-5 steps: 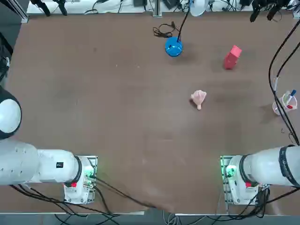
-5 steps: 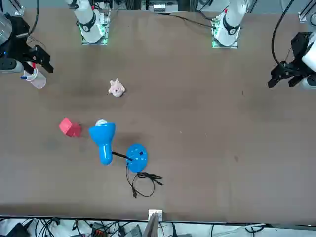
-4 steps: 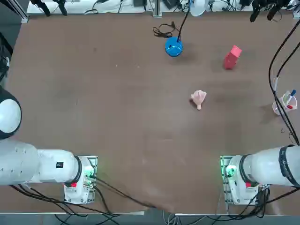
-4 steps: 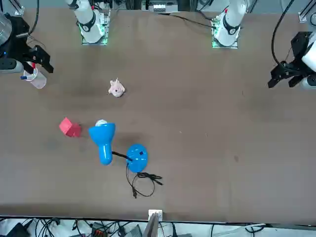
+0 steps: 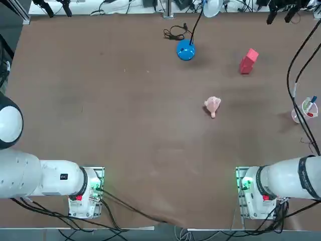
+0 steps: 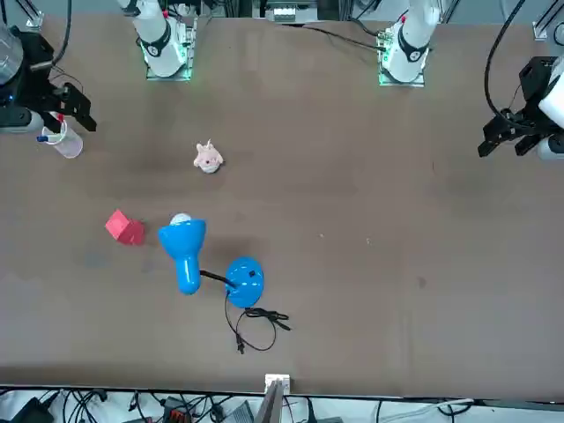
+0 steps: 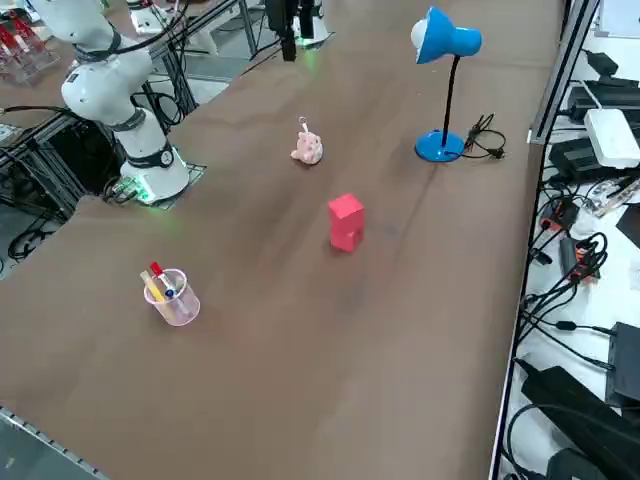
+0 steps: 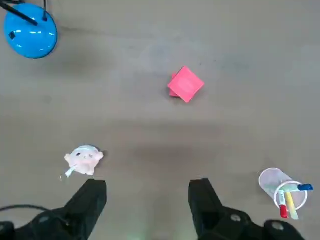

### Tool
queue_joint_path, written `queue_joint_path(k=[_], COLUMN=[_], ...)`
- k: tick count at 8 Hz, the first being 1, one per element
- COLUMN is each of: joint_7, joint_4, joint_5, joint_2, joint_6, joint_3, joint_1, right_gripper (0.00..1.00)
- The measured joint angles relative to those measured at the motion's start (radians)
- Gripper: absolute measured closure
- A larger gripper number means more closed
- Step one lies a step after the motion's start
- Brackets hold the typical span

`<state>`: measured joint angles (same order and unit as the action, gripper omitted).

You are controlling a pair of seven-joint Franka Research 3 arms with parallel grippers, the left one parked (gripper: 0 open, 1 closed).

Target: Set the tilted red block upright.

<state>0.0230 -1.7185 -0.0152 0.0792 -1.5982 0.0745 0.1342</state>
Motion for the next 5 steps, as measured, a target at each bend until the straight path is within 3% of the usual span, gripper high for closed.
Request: queue_joint_path(k=[3, 5], joint_7=[0.013, 0.114], joint_4=[-0.003, -0.005], joint_5=[-0.001, -0.001], joint_2=[-0.126, -0.223], joint_6=[-0.12, -0.21], joint_3=[0.003, 0.006], joint_1=[-0.051, -0.091], right_gripper=[0.0, 0.0])
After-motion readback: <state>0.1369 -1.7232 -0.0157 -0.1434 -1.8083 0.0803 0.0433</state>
